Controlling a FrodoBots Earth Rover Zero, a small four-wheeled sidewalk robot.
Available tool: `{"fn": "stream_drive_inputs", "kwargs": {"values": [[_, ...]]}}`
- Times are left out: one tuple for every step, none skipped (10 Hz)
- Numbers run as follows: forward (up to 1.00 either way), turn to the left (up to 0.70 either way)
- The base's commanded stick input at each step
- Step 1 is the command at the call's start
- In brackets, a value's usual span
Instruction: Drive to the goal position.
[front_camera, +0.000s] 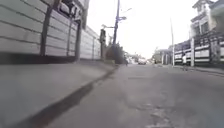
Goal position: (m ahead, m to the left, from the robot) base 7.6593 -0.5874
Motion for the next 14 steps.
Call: {"fn": "stream_drive_inputs", "kwargs": {"values": [[1.0,0.01],[1.0,0.01],[0.24,0.0],[0.0,0.0],[0.0,0.0],[0.0,0.0],[0.0,0.0],[0.0,0.0],[0.0,0.0],[0.0,0.0],[0.0,0.0],[0.0,0.0],[0.0,-0.37],[0.0,-1.0]]}}
